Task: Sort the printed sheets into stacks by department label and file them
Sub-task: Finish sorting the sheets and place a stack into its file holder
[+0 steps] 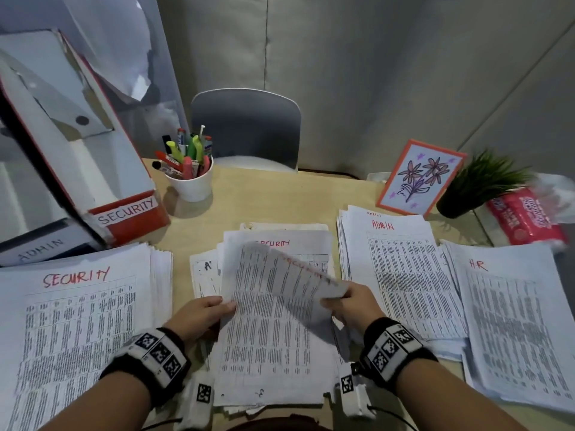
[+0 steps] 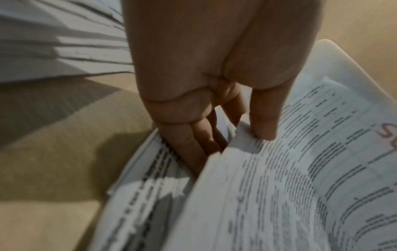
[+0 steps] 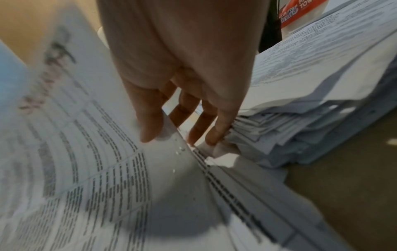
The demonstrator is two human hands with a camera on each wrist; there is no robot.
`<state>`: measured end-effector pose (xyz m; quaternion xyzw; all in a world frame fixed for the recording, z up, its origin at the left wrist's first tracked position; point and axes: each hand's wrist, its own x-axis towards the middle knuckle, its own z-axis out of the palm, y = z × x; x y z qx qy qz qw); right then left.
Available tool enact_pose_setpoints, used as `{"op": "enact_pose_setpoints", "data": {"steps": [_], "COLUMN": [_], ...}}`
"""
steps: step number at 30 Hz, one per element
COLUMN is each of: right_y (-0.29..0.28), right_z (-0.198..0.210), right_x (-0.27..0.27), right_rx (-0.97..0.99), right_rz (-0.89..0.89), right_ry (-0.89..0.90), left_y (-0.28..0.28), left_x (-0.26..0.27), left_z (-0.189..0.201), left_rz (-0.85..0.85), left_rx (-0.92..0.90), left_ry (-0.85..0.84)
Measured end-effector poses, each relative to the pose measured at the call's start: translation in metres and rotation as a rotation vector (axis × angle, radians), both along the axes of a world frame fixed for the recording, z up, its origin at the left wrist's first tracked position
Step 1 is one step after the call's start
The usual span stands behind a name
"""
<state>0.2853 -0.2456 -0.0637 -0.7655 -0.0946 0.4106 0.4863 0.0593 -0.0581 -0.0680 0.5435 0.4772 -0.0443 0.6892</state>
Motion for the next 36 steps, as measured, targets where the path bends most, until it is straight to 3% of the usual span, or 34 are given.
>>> {"op": "enact_pose_setpoints", "data": {"steps": [5,11,20,26,31,36], "right_y": [-0.006,-0.011,-0.006,-0.001,-0.004,-0.005], "right_z": [-0.002,-0.005,-0.010,-0.019,-0.014,-0.008], "right_x": [0.003,0.006,0.007,0.011,0.010,0.010], "right_rx": [0.068,0.103,0.085,0.002,0.026,0.101], "right_rz": [-0.013,0.011,-0.038,-0.102,-0.060,-0.034], "right_ry": [0.074,0.134,0.075,-0.005,-0.017,0.098], "left_y": [-0.005,-0.001,-0.002,-0.005,-0.008,-0.007], "left_x": [0.002,0.003,0.010,0.019,0.016,0.013], "left_z": [0.002,-0.004,-0.006,-0.013,-0.009,-0.013], "left_rz": [0.097,0.084,0.024,0.039,-0.004,-0.086], "left_rx": [-0.037,-0.040,0.074,0.203,0.261,0.375], "left_ry": [-0.010,0.000,0.015,0.136,0.138,0.188]}}
